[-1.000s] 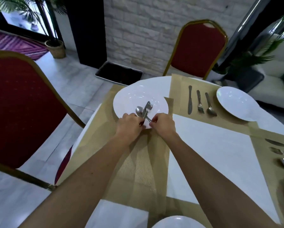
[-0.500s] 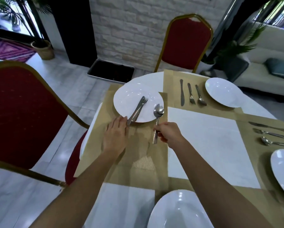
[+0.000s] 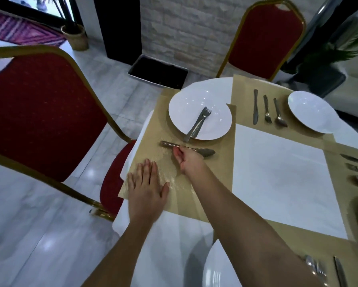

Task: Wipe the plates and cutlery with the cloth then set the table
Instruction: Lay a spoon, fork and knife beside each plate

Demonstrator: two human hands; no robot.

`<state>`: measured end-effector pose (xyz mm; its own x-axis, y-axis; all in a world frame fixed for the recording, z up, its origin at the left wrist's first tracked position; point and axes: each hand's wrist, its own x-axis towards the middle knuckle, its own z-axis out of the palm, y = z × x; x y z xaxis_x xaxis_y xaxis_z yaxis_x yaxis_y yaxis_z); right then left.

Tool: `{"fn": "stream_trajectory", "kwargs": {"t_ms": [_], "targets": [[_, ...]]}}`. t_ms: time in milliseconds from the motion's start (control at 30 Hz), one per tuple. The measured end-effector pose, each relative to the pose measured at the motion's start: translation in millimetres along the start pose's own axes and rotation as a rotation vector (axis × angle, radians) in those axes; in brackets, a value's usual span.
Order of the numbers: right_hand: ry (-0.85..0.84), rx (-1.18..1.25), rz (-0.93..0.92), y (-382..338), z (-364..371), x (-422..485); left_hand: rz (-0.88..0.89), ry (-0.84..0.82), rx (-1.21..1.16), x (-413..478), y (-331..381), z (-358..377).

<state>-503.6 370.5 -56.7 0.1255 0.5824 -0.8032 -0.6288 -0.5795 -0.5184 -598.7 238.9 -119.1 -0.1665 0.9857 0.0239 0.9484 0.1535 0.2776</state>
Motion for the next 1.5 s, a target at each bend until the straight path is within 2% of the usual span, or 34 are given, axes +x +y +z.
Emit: {"fn": "stream_trajectory", "kwargs": {"t_ms": [167, 433, 467, 600, 767, 867, 967, 1067, 1167, 1300, 1500], "targets": [[0.099, -0.12, -0.088, 2, 8, 9, -0.016, 0.02, 0.014, 2, 0, 1], [0.063, -0.385, -0.126, -4, -1, 8, -0.037, 0.029, 0.009, 0, 1, -1], [0.078, -0.476, -0.188, -10, -3, 5, -0.037, 0.029, 0.01, 0, 1, -2], [0.178, -0.867, -0.648, -50, -7, -2, -0.043, 0.025, -0.017, 1, 2, -2], [0.151, -1.046, -0.598, -84, -7, 10, -0.031, 0.02, -0.035, 0, 0, -2], [0.179, -1.138, -0.732, -96, -2, 20, -0.022, 0.033, -0.036, 0, 1, -2], [0.188, -1.344, -0.852, -102, 6, 30, -0.025, 0.037, -0.036, 1, 1, -2], [0.152, -1.434, -0.92, -103, 16, 41, -0.034, 0.039, -0.034, 2, 1, -1], [0.135, -1.49, -0.917, -99, 23, 51, -0.033, 0.042, -0.029, 4, 2, -1], [0.195, -1.463, -0.894, -95, 21, 58, -0.039, 0.026, -0.025, 0, 2, 0], [0.276, -1.435, -0.746, -99, 21, 68, -0.049, 0.035, -0.04, 2, 0, 3]]}}
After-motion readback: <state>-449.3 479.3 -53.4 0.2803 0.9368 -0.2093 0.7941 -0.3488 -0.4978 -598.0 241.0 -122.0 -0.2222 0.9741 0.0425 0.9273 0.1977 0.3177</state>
